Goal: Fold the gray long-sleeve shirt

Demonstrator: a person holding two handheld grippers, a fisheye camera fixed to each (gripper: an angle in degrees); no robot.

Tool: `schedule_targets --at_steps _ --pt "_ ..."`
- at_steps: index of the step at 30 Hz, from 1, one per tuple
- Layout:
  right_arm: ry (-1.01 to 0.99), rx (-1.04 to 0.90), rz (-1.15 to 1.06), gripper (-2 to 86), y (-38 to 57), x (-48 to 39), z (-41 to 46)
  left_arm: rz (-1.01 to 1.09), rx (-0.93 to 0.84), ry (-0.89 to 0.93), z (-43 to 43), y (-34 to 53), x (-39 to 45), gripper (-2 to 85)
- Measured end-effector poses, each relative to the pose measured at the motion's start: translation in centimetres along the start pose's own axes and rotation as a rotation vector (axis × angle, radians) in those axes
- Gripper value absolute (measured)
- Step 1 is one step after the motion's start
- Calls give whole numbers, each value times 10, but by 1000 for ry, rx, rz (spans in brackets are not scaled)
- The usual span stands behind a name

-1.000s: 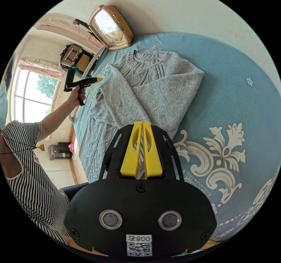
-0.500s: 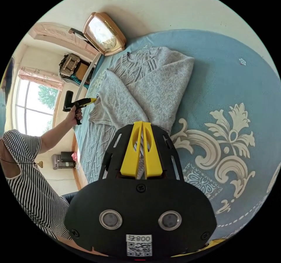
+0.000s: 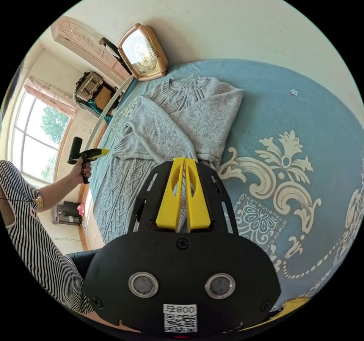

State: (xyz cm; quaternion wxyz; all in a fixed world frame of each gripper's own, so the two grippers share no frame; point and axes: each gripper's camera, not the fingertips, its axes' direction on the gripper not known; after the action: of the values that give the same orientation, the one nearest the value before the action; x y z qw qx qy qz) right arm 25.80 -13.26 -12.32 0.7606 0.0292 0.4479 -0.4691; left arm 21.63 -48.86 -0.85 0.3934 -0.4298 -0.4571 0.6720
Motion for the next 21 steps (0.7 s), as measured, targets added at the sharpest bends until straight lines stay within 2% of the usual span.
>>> schedule_targets --at_steps 6,14,21 --pt "-98 10 91 2 67 -3 -6 -43 -102 -5 1 48 -22 12" --pt "-314 -171 461 13 236 5 19 -151 -348 -129 -25 131 -57 53" --pt "-345 -300 541 31 290 -13 54 -289 -452 -153 -25 187 -103 63"
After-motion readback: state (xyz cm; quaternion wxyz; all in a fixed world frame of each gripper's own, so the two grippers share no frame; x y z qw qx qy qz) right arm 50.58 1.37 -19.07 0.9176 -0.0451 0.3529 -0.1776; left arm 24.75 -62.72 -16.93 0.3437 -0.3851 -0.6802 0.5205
